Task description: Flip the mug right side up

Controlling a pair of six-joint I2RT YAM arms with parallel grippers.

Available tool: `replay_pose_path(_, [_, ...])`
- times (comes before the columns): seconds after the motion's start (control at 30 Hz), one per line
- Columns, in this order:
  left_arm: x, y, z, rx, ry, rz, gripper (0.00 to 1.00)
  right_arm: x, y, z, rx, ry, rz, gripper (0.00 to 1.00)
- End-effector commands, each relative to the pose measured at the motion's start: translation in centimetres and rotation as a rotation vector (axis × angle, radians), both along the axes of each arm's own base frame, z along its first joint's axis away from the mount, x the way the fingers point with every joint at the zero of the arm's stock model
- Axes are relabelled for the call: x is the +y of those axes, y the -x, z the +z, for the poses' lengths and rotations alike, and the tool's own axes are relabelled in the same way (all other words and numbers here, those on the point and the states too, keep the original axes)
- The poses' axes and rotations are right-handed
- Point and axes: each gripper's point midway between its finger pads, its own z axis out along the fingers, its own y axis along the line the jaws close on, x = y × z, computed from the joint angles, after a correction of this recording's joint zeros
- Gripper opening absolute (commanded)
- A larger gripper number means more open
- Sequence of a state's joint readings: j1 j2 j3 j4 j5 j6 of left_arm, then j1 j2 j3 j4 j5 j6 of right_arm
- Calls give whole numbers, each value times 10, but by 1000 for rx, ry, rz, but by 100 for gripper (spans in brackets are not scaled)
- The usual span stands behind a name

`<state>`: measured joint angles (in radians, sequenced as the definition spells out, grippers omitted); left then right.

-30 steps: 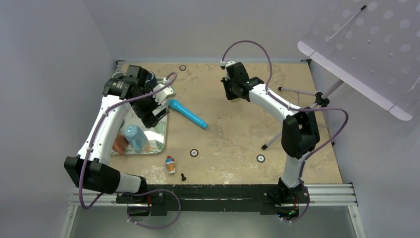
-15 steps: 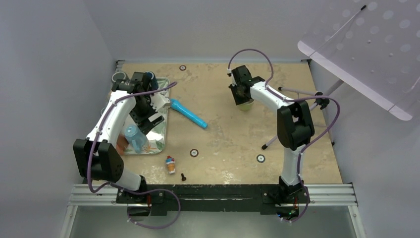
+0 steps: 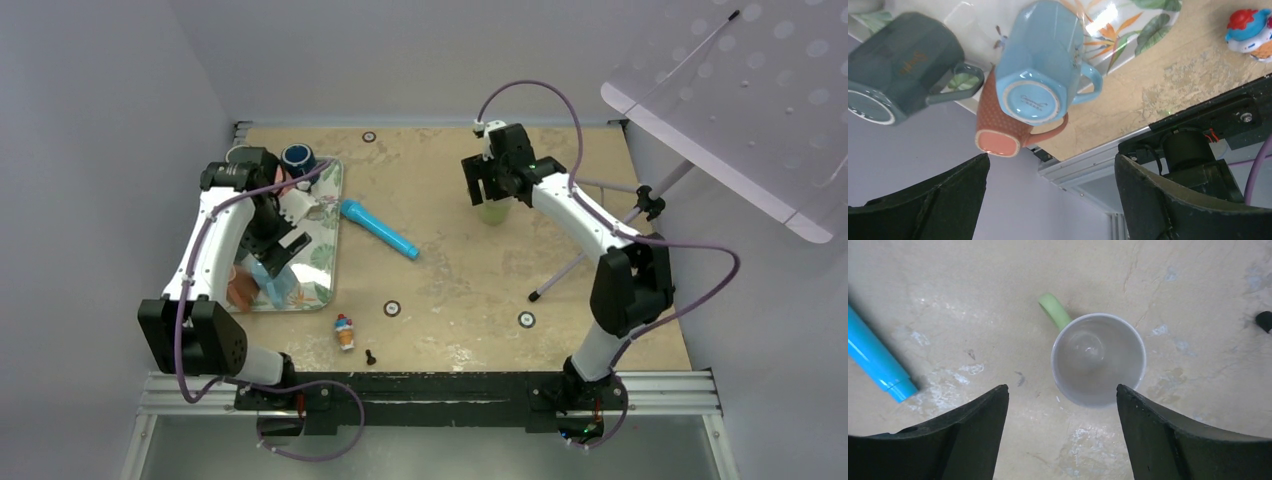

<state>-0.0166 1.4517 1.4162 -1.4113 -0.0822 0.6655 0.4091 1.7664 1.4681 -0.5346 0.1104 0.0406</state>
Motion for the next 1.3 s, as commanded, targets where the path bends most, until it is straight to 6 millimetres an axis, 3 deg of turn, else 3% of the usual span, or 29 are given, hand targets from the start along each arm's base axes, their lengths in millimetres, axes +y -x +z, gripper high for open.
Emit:
replay_pose_path(0.0, [4,38,4,30,-3,19,94,1,1,42,-131,-71,4,82])
replay_pose_path(0.13, [6,66,-13,20,-42,-179,90,2,4,56,-169,-90,15,82])
replay_pose_path(0.2, [4,60,-23,-30,-119,-330,91,8,4,64,-190,-119,36,82])
replay_pose_path(0.33, [-22,47,-47,-60,-172,-724,88,14,8,72,-217,-146,58,83])
replay_pose_path(0.4, [-27,46,-62,-20,-183,-884,80,12,10,73,-221,-143,49,83])
replay_pose_path(0.47, [-27,40,-70,28,-212,-983,69,10,11,71,-219,-138,41,84])
replay_pose_path(0.6, [-13,30,-89,93,-343,-1146,68,10,13,64,-202,-131,36,84])
replay_pose_path(0.73, [-8,21,-100,121,-389,-1216,68,12,13,61,-189,-123,45,84])
replay_pose_path(0.9, [2,-14,-99,54,-498,-1240,66,22,12,61,-187,-117,76,84])
replay_pose_path(1.13, [-26,-73,-93,-170,-489,-1202,65,33,12,55,-174,-98,112,84])
replay_pose_path(1.27, [-30,-94,-79,-175,-436,-1024,65,35,12,50,-166,-82,122,84])
